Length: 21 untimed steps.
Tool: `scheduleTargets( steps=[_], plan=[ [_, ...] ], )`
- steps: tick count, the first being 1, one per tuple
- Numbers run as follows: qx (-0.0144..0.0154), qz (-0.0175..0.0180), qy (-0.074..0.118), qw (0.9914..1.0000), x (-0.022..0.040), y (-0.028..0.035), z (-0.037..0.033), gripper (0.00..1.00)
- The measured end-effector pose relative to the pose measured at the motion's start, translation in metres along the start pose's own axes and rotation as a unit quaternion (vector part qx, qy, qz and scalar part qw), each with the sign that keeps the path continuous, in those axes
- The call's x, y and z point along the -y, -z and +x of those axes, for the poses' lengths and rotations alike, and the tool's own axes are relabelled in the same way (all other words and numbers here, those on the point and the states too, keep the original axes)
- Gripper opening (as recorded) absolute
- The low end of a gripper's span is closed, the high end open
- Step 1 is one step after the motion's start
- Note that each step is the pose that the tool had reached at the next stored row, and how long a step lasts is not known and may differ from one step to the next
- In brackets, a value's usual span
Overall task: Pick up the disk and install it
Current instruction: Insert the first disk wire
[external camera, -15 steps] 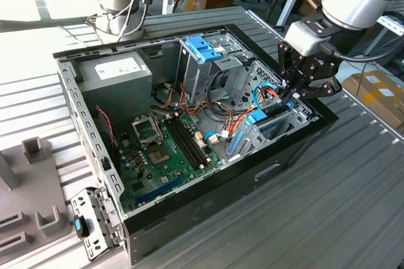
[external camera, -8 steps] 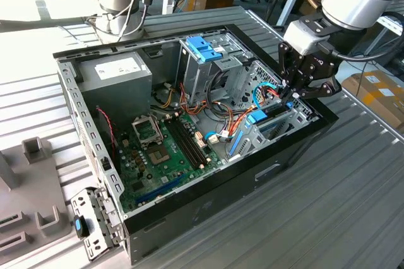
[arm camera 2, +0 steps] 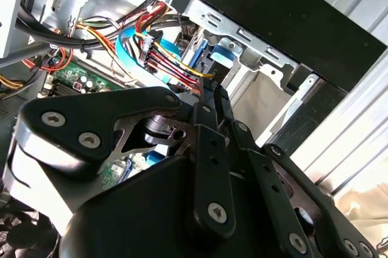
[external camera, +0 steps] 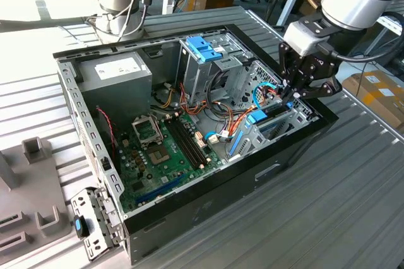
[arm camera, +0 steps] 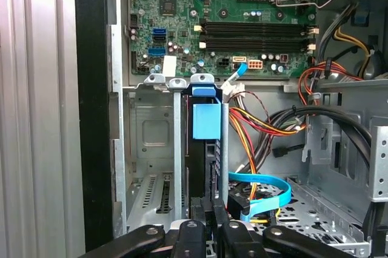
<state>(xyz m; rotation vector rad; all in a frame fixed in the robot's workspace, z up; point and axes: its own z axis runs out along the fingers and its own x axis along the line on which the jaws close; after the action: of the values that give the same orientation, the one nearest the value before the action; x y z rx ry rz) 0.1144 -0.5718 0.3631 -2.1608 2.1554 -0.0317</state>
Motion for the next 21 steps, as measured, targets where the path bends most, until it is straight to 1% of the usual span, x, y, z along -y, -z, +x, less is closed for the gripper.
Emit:
scheduleTargets(
  steps=[2, 3, 5, 6, 8, 12, 16, 19, 21],
  plan=[
    [0.0000, 0.0062, 0.000, 0.99998, 0.0000, -0.0001, 0.0000, 0.17],
    [0.0000, 0.0111, 0.000, 0.99994, 0.0000, -0.0003, 0.0000, 0.17],
    [0.0000, 0.0171, 0.001, 0.99985, 0.0000, -0.0004, 0.0000, 0.17],
    [0.0000, 0.0219, 0.001, 0.99976, -0.0001, -0.0006, 0.0000, 0.17],
    [-0.0001, 0.0269, 0.001, 0.99964, 0.0000, -0.0006, 0.0001, 0.17],
    [-0.0001, 0.0281, 0.001, 0.99961, -0.0001, -0.0006, 0.0000, 0.17],
    [0.0000, 0.0282, 0.001, 0.99960, -0.0013, -0.0013, 0.0000, 0.17],
    [0.0000, 0.0282, 0.001, 0.99960, -0.0037, -0.0023, 0.0001, 0.17],
    [-0.0001, 0.0284, 0.001, 0.99960, -0.0077, -0.0028, 0.0001, 0.17]
  ],
)
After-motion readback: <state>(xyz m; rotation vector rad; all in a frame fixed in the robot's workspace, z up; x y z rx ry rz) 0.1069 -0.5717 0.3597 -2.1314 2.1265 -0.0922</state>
